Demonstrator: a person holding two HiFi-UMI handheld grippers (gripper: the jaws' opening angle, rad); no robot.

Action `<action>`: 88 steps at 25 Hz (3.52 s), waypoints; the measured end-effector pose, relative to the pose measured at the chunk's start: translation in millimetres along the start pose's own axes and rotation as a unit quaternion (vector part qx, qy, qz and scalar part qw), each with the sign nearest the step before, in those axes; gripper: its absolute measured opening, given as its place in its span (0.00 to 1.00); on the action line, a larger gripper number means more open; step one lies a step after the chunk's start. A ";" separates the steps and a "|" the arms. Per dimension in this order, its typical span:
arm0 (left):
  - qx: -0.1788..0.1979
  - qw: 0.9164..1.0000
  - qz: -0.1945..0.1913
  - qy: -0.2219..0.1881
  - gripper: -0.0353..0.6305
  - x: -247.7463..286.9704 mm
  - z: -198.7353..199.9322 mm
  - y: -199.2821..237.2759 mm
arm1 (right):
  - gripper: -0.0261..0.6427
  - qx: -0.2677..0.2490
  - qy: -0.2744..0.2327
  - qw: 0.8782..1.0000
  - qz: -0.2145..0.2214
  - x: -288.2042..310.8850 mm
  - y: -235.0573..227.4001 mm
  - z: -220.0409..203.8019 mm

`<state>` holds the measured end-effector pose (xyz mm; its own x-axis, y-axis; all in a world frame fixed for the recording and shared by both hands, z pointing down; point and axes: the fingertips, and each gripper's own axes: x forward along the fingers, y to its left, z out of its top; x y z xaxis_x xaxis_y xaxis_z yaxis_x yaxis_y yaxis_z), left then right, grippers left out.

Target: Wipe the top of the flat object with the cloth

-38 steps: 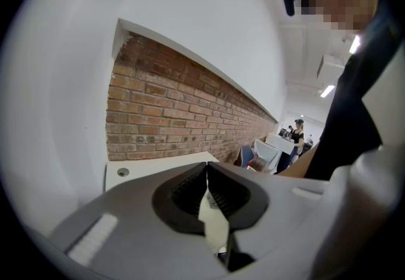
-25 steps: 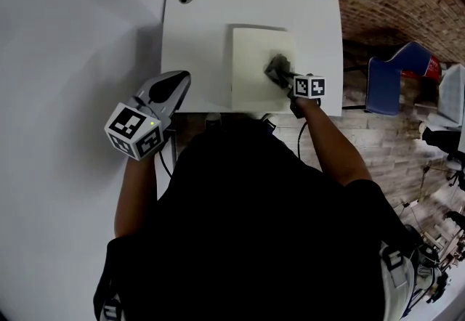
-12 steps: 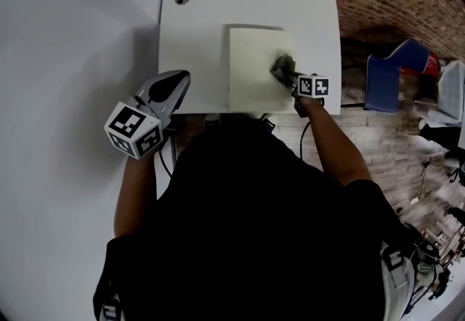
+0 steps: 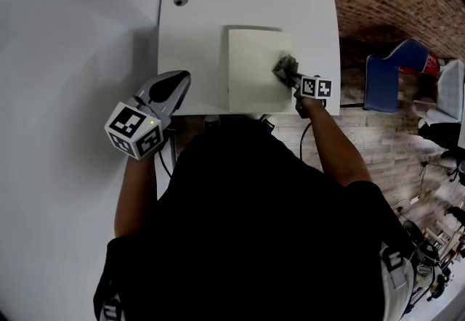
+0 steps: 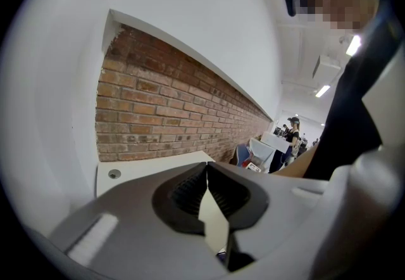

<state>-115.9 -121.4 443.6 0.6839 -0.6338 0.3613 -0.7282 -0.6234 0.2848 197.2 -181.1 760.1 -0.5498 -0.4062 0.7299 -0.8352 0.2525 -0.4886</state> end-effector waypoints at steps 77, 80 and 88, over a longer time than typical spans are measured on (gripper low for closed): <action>-0.010 0.999 -0.025 0.022 0.06 -8.8 -15.6 -0.3 | 0.06 -0.092 0.110 0.980 0.138 36.6 179.5 -97.9; -0.009 0.999 -0.029 0.023 0.06 -5.5 -15.3 -1.6 | 0.06 -0.089 0.106 0.982 0.131 33.5 171.2 -96.9; -0.006 0.999 -0.039 0.025 0.06 5.0 -14.1 -6.1 | 0.06 -0.092 0.099 0.986 0.102 21.1 137.6 -91.3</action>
<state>-108.7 -114.3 456.2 0.7365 -0.5592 0.3807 -0.6727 -0.6646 0.3252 69.4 -74.8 752.0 -0.6834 -0.1565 0.7131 -0.6855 0.4737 -0.5530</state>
